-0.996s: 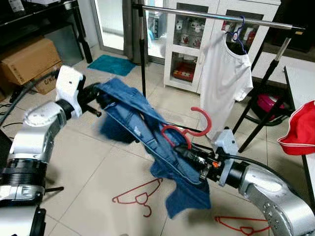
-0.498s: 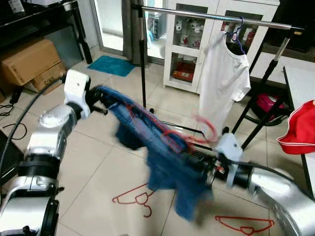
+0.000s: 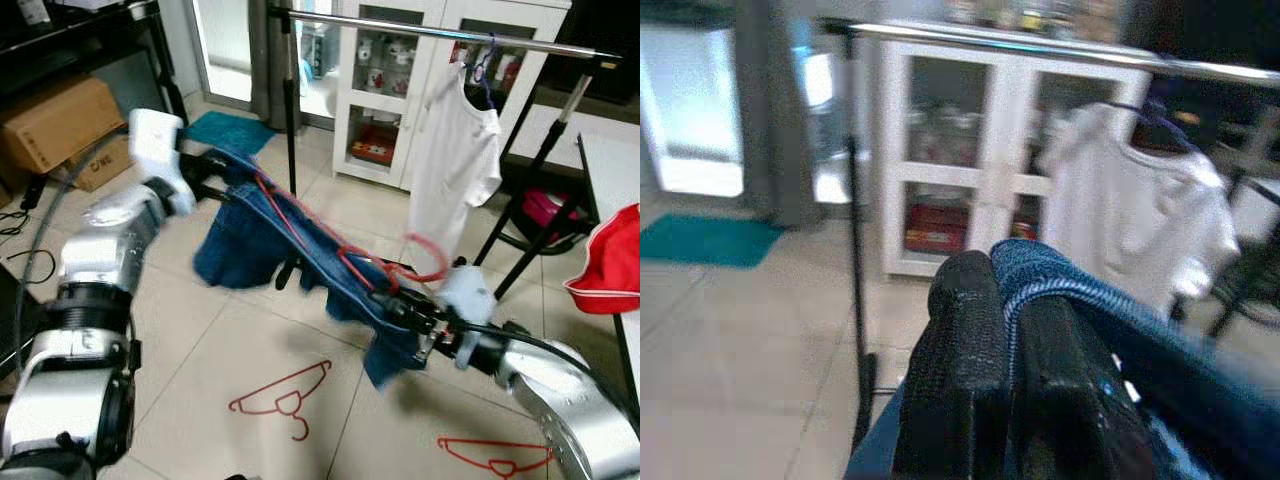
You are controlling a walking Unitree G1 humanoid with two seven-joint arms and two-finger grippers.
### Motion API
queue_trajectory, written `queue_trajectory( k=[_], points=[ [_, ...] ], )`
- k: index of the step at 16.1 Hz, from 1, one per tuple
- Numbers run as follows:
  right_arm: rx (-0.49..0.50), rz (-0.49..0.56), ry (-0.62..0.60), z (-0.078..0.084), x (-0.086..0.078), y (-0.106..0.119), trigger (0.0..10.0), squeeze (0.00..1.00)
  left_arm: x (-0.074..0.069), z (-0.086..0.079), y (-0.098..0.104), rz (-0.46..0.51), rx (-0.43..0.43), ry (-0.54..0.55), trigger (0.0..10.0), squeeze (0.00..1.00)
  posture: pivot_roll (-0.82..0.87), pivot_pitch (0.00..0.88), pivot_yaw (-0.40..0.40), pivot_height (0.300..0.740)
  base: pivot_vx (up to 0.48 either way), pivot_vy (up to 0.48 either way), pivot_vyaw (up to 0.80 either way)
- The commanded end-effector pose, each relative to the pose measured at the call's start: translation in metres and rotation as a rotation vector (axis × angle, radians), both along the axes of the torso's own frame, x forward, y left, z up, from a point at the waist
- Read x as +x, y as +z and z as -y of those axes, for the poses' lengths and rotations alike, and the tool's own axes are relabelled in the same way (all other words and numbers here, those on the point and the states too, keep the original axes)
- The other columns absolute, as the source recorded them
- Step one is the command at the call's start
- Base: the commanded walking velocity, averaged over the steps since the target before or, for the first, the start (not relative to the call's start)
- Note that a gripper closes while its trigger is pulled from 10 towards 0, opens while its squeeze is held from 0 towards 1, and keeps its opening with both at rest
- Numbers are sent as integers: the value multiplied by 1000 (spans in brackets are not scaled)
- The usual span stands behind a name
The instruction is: Hang hanger
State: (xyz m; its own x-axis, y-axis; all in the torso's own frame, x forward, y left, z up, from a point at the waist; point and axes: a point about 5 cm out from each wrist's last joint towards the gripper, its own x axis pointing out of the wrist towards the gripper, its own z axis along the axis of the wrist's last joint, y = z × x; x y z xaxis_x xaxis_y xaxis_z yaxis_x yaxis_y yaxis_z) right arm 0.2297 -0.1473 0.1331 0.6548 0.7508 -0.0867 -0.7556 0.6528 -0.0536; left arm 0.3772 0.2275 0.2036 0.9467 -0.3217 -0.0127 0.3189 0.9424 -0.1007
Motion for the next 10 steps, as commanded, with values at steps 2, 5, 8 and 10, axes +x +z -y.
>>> queue_trajectory(
  k=[2,5,8,10],
  points=[
    [103,-18,-29,14,-5,0,0,0,0,-31,2,14,-79,188,0,0,-74,0,30,740,0,0,0],
    [197,5,-49,14,-3,10,0,0,-2,-29,-16,-53,-56,178,0,0,-81,0,39,740,0,0,0],
    [362,70,-394,25,28,27,0,0,-20,33,-42,-153,75,-242,0,0,-83,0,41,740,0,0,0],
    [481,91,-597,36,40,33,0,0,-35,65,-46,-161,59,-401,0,0,-81,0,39,740,0,0,0]
  ],
)
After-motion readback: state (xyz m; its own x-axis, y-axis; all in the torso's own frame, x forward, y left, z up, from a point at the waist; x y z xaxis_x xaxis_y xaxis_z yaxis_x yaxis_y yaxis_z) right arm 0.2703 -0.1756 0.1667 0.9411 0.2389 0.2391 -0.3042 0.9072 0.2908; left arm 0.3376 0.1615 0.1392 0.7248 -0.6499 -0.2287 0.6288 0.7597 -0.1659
